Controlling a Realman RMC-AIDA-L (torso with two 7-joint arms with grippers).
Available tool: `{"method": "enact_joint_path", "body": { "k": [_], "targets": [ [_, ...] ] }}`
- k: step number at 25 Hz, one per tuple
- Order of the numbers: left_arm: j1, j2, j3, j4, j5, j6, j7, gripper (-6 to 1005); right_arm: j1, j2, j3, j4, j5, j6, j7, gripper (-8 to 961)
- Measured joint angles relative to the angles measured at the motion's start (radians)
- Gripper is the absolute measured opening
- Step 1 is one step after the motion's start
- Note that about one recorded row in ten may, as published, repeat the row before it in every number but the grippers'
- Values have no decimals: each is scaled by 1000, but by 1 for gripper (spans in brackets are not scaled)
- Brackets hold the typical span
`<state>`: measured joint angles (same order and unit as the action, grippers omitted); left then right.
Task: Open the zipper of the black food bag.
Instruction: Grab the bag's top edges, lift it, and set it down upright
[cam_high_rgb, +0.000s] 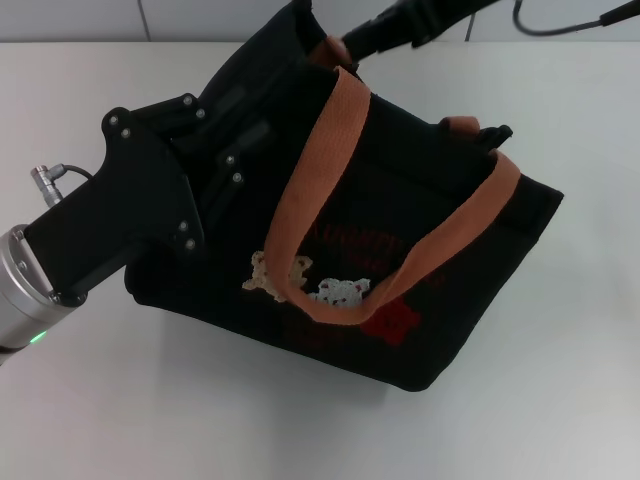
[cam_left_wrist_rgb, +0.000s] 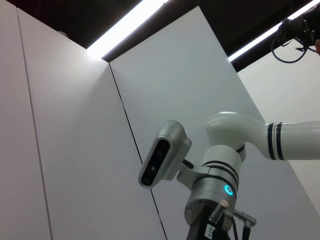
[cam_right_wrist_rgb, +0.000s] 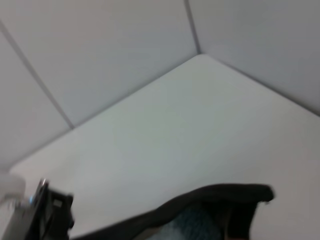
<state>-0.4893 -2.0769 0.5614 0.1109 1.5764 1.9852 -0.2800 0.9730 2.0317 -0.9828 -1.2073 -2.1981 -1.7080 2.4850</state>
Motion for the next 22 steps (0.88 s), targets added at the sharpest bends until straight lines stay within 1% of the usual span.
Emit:
{"method": "enact_joint_path", "body": {
  "k": [1,2,3,4,5,7,11,14,16,22],
  "targets": [
    [0,0,0,1,0,0,0,196,7,-4,22,21,0,0,17,50],
    [0,-1,0,2,1,0,1,196,31,-16,60,80,3,-6,36,56],
    [-2,-1,0,3,2,0,1,196,53,-31,70,134,17,-18,40,62],
    [-2,-1,0,3,2,0,1,196,53,-31,70,134,17,-18,40,67],
    [-5,-1,0,3,2,0,1,196,63,-38,67,155,27,-21,40,73],
    [-7,-1,0,3,2,0,0,196,76,-42,60,176,37,-21,40,85],
    [-11,-2,1,3,3,0,0,196,90,-35,49,180,36,-18,37,108],
    [-12,-2,4,3,3,0,0,195,101,-27,9,183,33,0,34,125],
    [-12,-2,6,3,3,0,0,195,104,-25,2,186,33,5,34,327],
    [-13,-2,12,3,4,0,1,195,119,-19,-51,211,30,40,34,332]
  ]
}}
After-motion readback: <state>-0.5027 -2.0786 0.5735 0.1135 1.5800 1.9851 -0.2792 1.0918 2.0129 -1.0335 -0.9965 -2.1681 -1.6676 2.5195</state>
